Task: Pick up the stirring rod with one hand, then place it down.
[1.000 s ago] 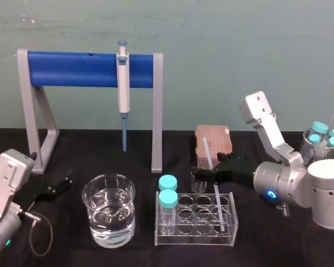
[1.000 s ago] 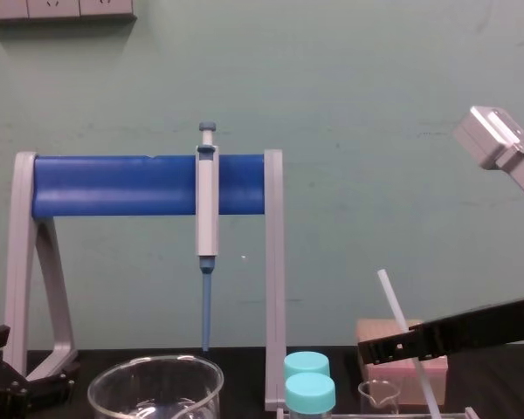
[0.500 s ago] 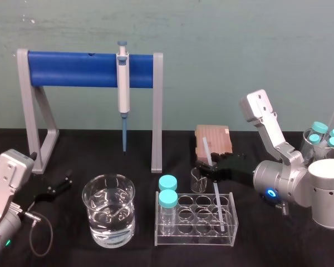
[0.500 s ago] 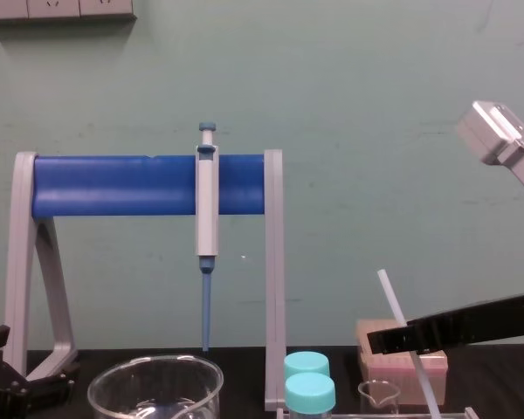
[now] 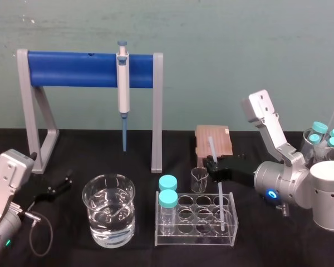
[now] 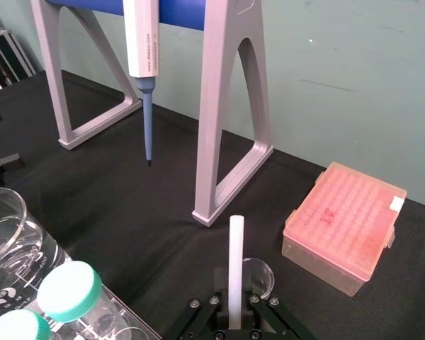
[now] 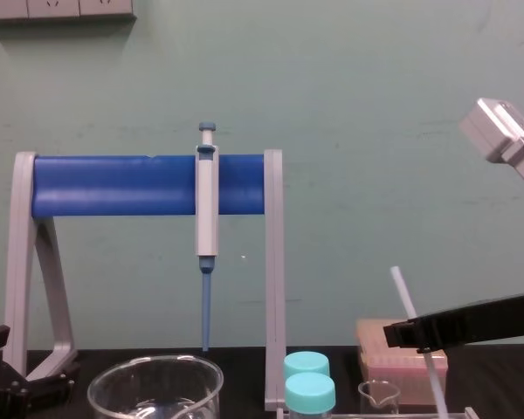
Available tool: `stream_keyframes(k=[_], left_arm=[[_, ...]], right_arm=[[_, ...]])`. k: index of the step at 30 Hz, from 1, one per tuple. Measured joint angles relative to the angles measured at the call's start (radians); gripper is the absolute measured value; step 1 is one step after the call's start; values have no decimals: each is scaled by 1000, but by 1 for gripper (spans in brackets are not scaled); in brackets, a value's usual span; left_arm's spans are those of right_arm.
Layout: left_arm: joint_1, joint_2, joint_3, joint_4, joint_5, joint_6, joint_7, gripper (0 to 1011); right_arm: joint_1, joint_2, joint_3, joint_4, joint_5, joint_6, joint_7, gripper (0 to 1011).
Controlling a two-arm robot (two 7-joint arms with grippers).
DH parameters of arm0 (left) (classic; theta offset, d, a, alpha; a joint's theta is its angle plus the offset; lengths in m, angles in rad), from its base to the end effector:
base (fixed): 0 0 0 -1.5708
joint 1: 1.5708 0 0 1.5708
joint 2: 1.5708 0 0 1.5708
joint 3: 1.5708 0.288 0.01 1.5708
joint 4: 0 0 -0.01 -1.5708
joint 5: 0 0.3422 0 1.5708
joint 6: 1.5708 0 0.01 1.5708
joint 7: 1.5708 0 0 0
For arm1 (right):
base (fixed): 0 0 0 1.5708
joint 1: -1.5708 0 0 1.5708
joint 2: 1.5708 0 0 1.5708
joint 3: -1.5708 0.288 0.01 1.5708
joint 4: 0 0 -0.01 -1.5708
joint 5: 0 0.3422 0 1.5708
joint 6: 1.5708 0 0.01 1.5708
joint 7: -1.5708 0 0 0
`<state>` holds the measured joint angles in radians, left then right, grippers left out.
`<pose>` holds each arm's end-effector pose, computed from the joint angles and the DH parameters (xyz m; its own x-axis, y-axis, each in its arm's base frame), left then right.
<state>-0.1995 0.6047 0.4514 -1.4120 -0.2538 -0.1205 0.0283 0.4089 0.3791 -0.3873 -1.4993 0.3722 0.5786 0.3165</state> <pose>0.3893 0.0727 -0.3071 0.2923 0.8802 0.3738 -0.9552 0.2873 0.0703 0.4454 0.0061 -0.1946 0.5684 -0.8227 -0.0083 0.7513 0.5232 -0.4023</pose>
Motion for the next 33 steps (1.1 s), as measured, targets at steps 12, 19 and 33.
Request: stream_keyframes(k=[12, 19, 33], left_arm=[[0, 0, 0, 0, 0, 0, 0, 1005], [0, 0, 0, 0, 0, 0, 0, 1005], [0, 0, 0, 0, 0, 0, 0, 1005]], right_arm=[[-47, 2, 31, -58, 29, -10, -11, 64], [-82, 8, 57, -105, 58, -21, -29, 64], [-148, 59, 95, -239, 67, -174, -41, 64]])
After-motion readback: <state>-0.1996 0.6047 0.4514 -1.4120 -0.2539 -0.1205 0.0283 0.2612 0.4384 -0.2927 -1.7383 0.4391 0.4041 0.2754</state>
